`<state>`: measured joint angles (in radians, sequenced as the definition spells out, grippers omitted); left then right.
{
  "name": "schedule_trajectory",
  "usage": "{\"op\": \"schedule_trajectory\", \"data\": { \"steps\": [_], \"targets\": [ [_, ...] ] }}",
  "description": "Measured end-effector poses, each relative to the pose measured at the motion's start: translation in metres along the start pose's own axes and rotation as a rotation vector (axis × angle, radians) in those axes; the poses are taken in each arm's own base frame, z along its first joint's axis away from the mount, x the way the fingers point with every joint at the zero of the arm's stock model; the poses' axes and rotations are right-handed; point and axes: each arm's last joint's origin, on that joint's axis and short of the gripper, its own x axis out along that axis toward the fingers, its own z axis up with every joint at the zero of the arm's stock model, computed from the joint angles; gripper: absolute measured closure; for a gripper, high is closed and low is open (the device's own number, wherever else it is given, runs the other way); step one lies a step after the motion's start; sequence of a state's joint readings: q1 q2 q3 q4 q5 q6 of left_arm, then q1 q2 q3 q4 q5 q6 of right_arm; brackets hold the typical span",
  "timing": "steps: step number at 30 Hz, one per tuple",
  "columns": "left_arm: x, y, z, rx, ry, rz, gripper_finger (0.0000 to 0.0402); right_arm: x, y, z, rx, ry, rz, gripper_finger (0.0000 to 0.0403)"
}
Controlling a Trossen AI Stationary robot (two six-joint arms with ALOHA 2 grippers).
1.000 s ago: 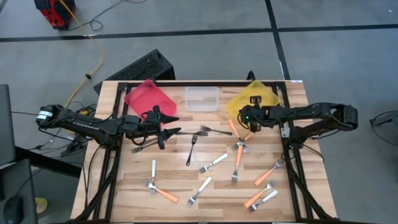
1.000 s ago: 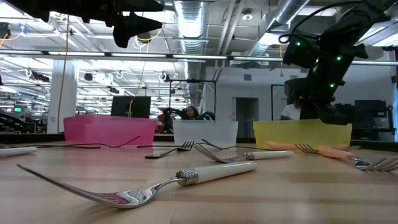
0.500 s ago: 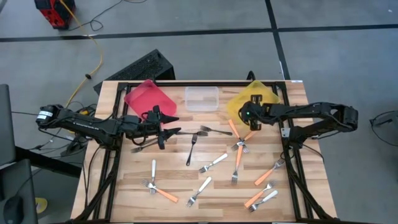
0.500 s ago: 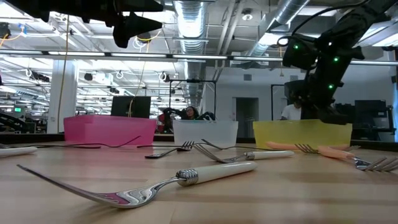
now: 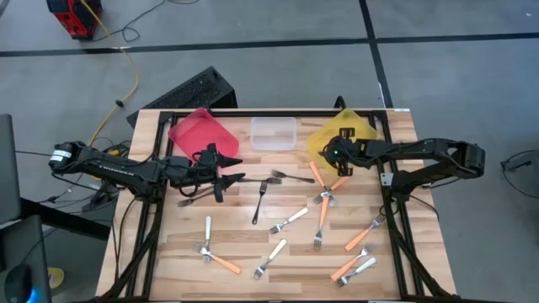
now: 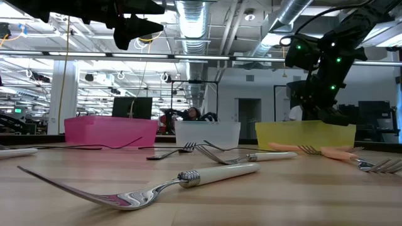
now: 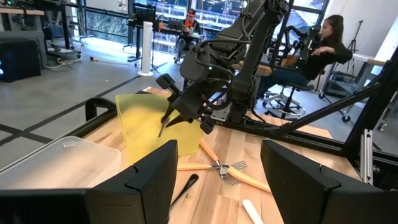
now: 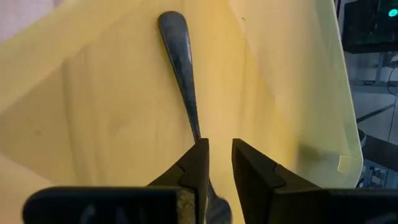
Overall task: Sort silverware by color (type)
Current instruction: Put the white fork into the transparent bin
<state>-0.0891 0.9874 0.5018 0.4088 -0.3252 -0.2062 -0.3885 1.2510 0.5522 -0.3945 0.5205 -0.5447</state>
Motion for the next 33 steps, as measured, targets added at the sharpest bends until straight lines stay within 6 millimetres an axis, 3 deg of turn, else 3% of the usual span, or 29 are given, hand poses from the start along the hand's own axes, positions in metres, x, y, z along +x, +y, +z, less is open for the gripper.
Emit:
{"op": "schedule_trajectory", "data": {
  "steps": [11,18,21,26,33],
  "targets": [
    [0.000,0.000,0.000,-0.016,0.001,-0.001,0.0184,-0.012,-0.018,0.018,0.070,-0.071,-0.049,0.0240],
    [0.000,0.000,0.000,-0.018,0.002,0.000,0.0184,-0.049,-0.042,0.053,0.158,-0.223,-0.073,0.0223],
    [0.000,0.000,-0.001,-0.020,0.007,-0.003,0.0184,-0.071,-0.047,0.070,0.242,-0.346,0.015,0.0222],
    [0.000,0.000,-0.003,-0.015,0.028,0.001,0.0184,-0.098,-0.041,0.092,0.339,-0.567,0.232,0.0222],
    [-0.001,-0.002,-0.004,-0.011,0.034,-0.011,0.0184,-0.088,-0.011,0.110,0.381,-0.690,0.284,0.0222]
  ]
}}
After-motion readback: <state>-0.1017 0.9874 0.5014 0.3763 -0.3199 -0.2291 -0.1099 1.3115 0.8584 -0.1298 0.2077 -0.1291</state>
